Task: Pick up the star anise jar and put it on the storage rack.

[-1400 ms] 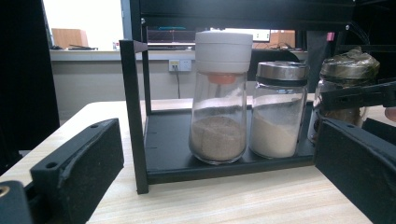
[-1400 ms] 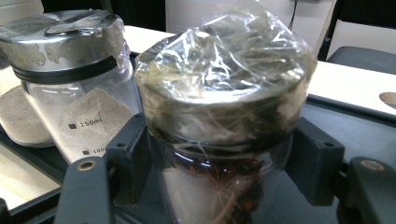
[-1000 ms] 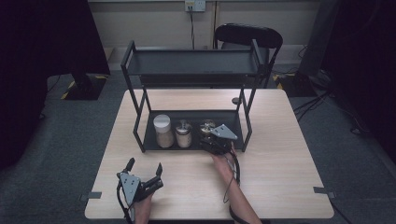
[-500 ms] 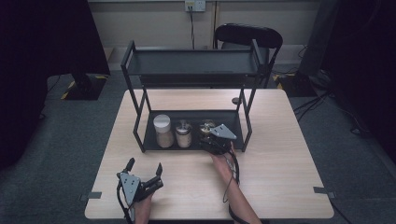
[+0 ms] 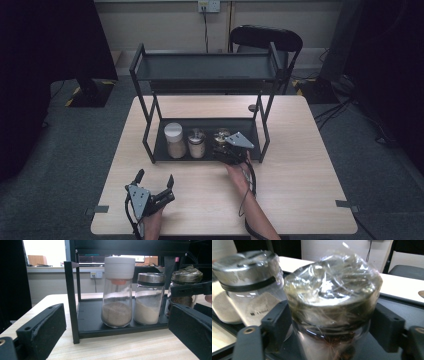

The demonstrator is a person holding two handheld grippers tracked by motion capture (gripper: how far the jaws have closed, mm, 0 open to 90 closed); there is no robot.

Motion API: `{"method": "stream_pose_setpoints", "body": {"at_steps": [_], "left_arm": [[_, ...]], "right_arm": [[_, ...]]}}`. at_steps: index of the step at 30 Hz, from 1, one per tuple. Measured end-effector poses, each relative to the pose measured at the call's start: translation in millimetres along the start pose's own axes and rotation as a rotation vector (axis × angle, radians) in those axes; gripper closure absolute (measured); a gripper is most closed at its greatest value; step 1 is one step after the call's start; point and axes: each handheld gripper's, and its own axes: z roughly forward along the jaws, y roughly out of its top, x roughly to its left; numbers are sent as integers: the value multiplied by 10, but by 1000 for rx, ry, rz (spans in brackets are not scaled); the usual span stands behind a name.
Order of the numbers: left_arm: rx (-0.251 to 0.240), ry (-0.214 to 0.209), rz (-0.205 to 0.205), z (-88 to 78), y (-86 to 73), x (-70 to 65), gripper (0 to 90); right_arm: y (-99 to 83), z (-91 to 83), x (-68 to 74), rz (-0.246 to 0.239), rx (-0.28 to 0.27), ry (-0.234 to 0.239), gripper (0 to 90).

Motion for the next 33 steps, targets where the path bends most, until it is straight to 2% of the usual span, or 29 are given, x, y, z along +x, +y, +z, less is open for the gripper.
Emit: {"method": "stream_pose_setpoints", "body": {"at_steps": [2, 4, 7, 13, 23, 25, 33], "left_arm": [[-1, -1, 1, 0, -1, 0, 11], [0, -1, 1, 0, -1, 0, 11], [0, -3, 2, 0, -1, 2, 11], [0, -3, 2, -1, -1, 3, 11], [-1, -3, 2, 0, -1, 2, 12], [-1, -3, 2, 0, -2, 1, 11], [-1, -2, 3, -1, -2, 0, 11]], "right_arm": [[-15, -8, 12, -2, -14, -1, 144], [-22, -12, 38, -9, -23, -11, 53], [-37, -32, 63, -25, -40, -19, 6], [-14, -68, 85, -43, -35, -30, 0], [-58, -158, 119, -35, -59, -35, 0], [-64, -181, 108, -20, -65, -27, 0], [-59, -267, 108, -13, -84, -6, 6]]}}
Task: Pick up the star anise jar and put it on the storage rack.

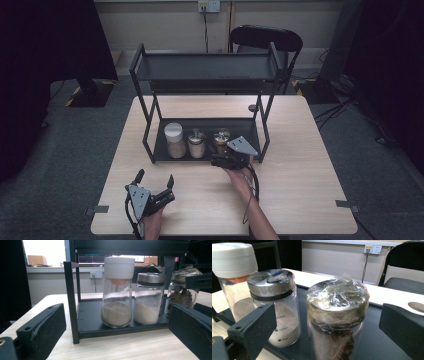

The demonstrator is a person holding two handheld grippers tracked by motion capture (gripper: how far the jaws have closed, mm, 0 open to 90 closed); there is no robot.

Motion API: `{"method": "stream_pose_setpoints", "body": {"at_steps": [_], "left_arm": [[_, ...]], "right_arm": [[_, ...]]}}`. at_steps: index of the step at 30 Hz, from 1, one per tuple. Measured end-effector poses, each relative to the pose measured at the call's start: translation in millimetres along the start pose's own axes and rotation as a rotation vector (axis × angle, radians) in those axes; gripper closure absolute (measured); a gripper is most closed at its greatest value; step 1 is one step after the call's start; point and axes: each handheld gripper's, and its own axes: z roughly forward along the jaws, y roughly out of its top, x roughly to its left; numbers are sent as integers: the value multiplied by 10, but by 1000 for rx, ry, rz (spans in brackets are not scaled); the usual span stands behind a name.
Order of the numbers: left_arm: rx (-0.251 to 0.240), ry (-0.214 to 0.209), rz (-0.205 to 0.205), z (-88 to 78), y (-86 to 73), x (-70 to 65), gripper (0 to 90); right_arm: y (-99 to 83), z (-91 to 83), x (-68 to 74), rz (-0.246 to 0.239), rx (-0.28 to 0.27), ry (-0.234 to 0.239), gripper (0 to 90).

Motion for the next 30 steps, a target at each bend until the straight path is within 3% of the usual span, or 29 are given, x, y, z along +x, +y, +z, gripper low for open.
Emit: {"method": "stream_pose_setpoints", "body": {"at_steps": [18, 30], "left_arm": [[0, 3, 0, 0, -1, -5, 11], [0, 3, 0, 0, 0, -6, 11]], "right_arm": [[-45, -189, 48, -5, -40, -11, 1], [-69, -285, 41, 28, -47, -30, 1]]}}
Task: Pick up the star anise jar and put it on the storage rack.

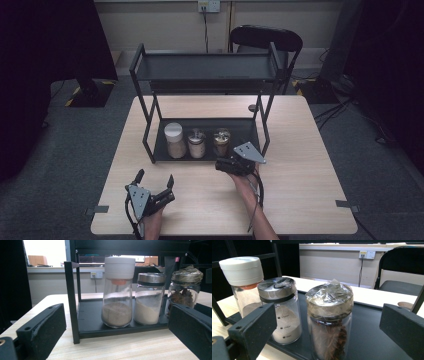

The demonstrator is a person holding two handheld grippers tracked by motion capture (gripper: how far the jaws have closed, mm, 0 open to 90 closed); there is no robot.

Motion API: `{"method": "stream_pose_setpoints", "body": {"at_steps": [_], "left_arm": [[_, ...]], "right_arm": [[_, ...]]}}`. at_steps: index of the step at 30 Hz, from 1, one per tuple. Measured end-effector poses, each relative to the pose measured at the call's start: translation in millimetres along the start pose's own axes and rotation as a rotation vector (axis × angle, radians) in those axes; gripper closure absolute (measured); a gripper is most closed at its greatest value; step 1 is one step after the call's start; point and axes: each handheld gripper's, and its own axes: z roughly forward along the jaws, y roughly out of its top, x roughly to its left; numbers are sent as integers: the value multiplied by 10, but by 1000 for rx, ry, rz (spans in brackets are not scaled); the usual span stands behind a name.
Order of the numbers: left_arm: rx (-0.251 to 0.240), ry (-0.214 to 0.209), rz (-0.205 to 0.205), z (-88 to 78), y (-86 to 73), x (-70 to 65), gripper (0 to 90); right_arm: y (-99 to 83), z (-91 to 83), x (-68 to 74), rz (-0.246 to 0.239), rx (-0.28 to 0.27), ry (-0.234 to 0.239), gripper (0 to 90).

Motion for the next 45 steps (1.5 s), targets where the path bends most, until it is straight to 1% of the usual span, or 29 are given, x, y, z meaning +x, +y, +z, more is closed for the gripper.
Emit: {"method": "stream_pose_setpoints", "body": {"at_steps": [13, 22, 28, 31, 34, 45], "left_arm": [[0, 2, 0, 0, 1, -3, 11], [1, 2, 0, 1, 1, -3, 11], [1, 2, 0, 1, 1, -3, 12], [1, 2, 0, 1, 1, -3, 12], [1, 2, 0, 1, 1, -3, 12], [0, 2, 0, 0, 0, -4, 11]], "right_arm": [[-67, -137, -16, 5, -6, -16, 1], [-79, -219, -26, 3, -16, -33, 1], [-88, -274, -40, 11, -20, -34, 1], [-88, -290, -46, 4, -23, -36, 1], [-89, -314, -52, 7, -27, -39, 1], [-136, -422, -28, 16, -40, -54, 0]]}}
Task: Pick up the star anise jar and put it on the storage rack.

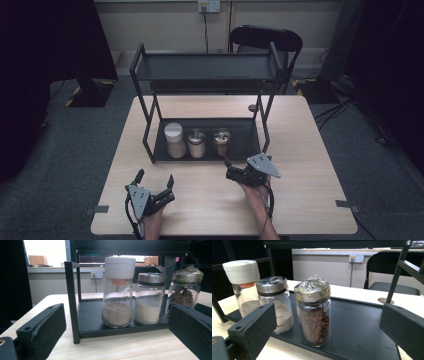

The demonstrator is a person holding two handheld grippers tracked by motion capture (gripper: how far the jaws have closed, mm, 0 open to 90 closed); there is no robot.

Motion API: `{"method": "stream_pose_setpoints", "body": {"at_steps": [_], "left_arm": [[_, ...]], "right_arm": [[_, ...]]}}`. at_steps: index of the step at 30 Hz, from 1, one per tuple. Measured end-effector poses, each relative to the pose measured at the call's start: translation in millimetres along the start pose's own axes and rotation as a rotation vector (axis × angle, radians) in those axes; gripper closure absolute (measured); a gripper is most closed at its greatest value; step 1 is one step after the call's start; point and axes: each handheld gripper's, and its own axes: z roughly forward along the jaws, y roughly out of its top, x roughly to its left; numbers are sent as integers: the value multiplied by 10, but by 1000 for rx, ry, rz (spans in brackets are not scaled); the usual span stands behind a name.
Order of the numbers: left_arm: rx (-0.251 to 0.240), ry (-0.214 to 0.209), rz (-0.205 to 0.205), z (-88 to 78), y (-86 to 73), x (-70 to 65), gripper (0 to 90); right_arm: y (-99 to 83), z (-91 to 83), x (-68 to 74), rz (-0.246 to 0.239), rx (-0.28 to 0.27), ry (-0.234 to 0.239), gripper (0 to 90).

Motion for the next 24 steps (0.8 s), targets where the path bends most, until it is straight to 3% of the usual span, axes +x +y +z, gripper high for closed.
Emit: {"method": "stream_pose_setpoints", "body": {"at_steps": [24], "left_arm": [[0, 1, 0, 0, 0, -2, 11]], "right_arm": [[-105, -220, 1, 19, -10, -30, 1]]}}
